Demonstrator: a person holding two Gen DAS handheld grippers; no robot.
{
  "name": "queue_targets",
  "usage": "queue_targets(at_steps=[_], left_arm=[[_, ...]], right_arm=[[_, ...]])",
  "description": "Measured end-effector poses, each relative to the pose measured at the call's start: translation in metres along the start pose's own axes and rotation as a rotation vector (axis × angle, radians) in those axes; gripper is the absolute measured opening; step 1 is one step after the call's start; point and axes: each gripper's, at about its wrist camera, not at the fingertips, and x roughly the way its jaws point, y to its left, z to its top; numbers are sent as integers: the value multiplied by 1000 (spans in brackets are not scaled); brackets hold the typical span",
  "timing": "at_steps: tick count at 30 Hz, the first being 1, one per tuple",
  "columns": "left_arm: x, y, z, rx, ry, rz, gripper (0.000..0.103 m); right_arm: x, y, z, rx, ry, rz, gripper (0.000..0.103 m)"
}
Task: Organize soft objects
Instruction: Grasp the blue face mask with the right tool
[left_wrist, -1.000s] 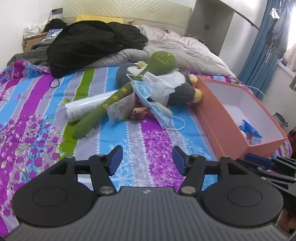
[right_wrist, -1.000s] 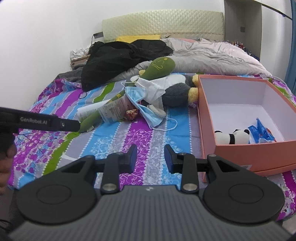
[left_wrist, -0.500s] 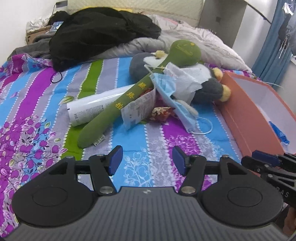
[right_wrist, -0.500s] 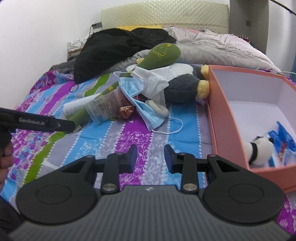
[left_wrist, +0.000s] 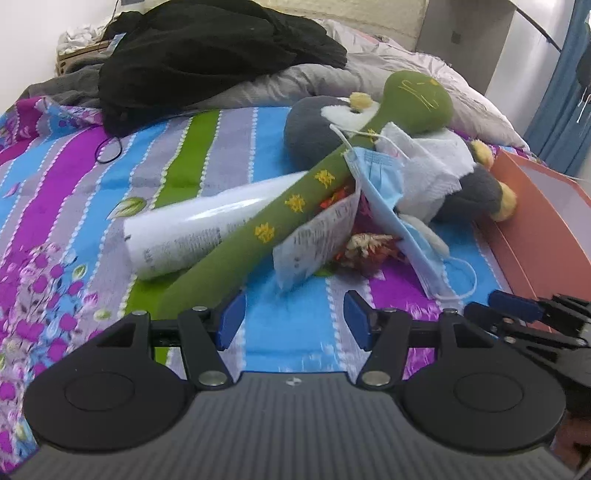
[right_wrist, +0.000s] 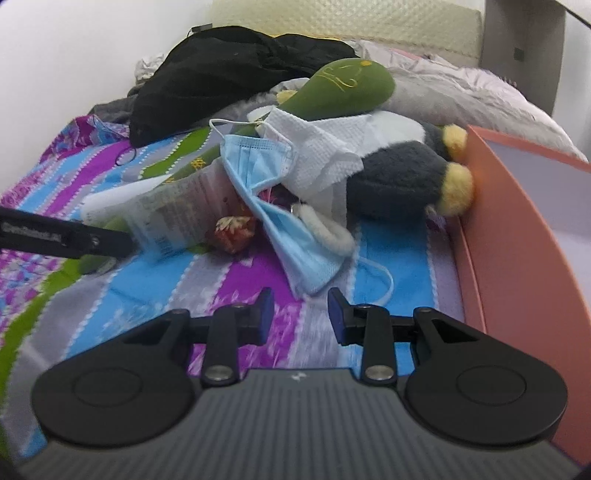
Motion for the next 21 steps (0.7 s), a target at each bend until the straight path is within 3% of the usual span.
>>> queue_targets(at_steps=[7,8,10,11,12,15,21], left_arm=[[23,4,15,20,-39,11,60],[26,5,17,18,-36,5,48],[31,3,20,33,-23,-30,33],[32,1,21,37,-23,-31,19],[33,0,21,42,-17,-35,12],[29,-3,22,44,-8,-78,6],[1,-13,18,39,-28,-89,3]], right_arm=[[48,3,9,-88,30,-16,33],[52,4,9,-94,37,-13,32],[55,5,7,-99,52,-3,11],[54,5,7,-96,54,0,10],[52,6,6,-99,52,8,6],[39,11,5,-111,42,15,5],[10,21,6,-138,34,25,5]])
